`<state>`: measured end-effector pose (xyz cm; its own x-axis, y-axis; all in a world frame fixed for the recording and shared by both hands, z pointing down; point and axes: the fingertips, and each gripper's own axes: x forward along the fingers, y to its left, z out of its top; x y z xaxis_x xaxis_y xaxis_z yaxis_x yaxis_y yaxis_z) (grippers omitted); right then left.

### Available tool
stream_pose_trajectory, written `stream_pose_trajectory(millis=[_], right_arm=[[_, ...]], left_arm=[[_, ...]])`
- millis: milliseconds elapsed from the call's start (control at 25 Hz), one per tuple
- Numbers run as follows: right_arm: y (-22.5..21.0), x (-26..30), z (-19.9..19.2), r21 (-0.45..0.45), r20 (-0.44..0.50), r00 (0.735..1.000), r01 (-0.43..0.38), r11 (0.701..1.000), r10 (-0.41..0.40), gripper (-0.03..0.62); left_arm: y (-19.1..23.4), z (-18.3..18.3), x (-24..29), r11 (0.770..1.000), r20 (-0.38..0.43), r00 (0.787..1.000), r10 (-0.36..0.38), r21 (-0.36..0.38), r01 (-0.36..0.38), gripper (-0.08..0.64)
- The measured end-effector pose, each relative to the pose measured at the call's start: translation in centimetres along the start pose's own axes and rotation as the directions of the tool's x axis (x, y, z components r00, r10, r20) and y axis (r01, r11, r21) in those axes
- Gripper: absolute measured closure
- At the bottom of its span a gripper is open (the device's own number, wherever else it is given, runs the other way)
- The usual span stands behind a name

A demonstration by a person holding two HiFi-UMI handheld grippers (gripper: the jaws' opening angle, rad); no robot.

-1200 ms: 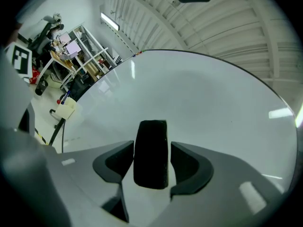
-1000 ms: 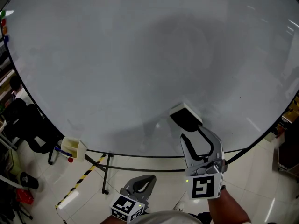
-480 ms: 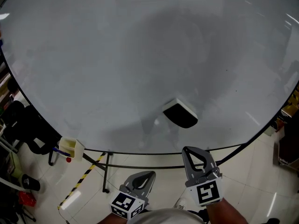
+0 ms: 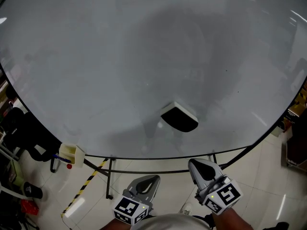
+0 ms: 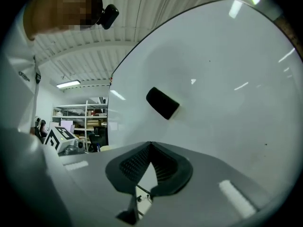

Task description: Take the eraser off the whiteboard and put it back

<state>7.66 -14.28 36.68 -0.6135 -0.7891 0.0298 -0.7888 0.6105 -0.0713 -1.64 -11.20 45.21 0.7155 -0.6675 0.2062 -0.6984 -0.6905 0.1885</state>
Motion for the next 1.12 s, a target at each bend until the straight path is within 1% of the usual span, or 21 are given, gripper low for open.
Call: stream_pose_trajectory(millis=[120,240,360,440,680,840,1000,1120], right_arm=[[0.3,-0.9,-0.8,0.02,-0.001,1.0,-0.02,1.0,0.02,0.591],[0.1,-1.9,-2.0,0.04,-0.015,1.0,-0.019,0.999,0.019,0.591],[-0.3,-2.8,-2.8,0.08,-0.023,1.0,-0.014,0.997,0.016,0.591],[-0.6,-3.2,-2.9,0.088,-0.024,1.0,-0.015,0.996,0.017,0.591],[-1.0,-4.4,-3.7,0.059,-0.051,0.999,-0.013,0.998,0.016,0.591],[-1.5,-5.4,-5.0,0.017,-0.09,0.996,0.007,1.0,-0.005,0.591],[-1.9,-5.5,-5.4,0.034,-0.093,0.995,0.029,0.999,-0.026,0.591],[-1.4,-5.1,-5.2,0.021,-0.089,0.996,0.021,1.0,-0.019,0.591]], left_arm=[[0.0,-0.1,0.2,1.0,-0.008,1.0,0.001,-0.013,-0.001,0.543],[0.1,0.0,0.3,1.0,-0.008,1.0,0.005,-0.022,-0.006,0.543],[-0.1,0.2,0.3,1.0,-0.004,1.0,0.004,-0.016,-0.004,0.543],[-0.4,0.3,0.4,1.0,-0.003,1.0,-0.002,-0.01,0.002,0.543],[-0.9,0.1,0.2,1.0,-0.011,1.0,-0.017,0.006,0.018,0.543],[-0.5,-0.5,-0.2,1.0,-0.023,1.0,-0.005,0.022,0.005,0.543],[-0.3,-0.6,-0.1,1.0,-0.019,1.0,0.001,0.019,0.0,0.543],[-0.4,-0.3,0.1,1.0,-0.012,1.0,-0.007,0.017,0.008,0.543]])
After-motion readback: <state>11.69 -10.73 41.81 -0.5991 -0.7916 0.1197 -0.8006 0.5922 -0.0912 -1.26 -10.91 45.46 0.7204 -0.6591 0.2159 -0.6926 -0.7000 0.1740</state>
